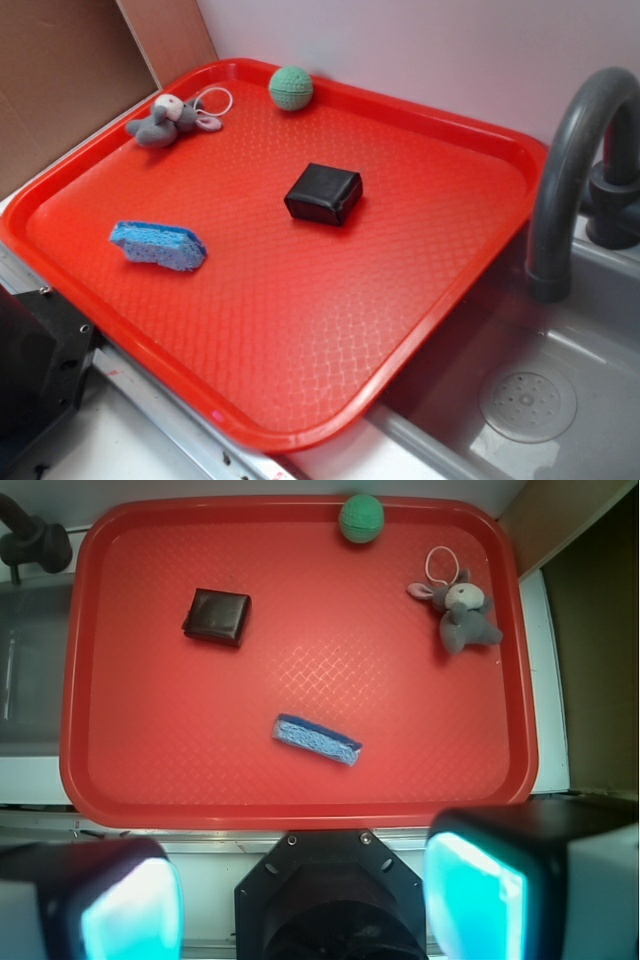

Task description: Grab the gray animal.

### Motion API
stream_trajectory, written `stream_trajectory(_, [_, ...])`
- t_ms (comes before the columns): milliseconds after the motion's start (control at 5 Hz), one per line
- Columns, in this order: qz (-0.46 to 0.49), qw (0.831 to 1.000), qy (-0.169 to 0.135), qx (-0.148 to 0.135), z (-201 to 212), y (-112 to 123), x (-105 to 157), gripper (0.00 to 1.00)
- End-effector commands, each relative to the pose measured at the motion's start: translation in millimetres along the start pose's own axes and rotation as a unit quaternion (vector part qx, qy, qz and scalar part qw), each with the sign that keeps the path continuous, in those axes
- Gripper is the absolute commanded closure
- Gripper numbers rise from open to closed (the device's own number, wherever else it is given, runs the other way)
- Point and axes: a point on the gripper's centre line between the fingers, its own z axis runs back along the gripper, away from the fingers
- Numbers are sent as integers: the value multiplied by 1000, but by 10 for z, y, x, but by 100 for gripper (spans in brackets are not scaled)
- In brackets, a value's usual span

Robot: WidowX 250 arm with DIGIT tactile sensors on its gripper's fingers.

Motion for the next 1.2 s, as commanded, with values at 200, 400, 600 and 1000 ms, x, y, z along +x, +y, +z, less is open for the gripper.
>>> stream_trajectory(200, [-7, 999, -23, 42, -187, 261, 203, 0])
stream_trajectory(400, [-28, 997, -32, 71, -467, 632, 479, 0])
stream_trajectory(600, [-35, 995, -24, 89, -704, 936, 676, 0])
stream_trajectory(1000, [4, 993, 3, 118, -1277, 1601, 1052, 0])
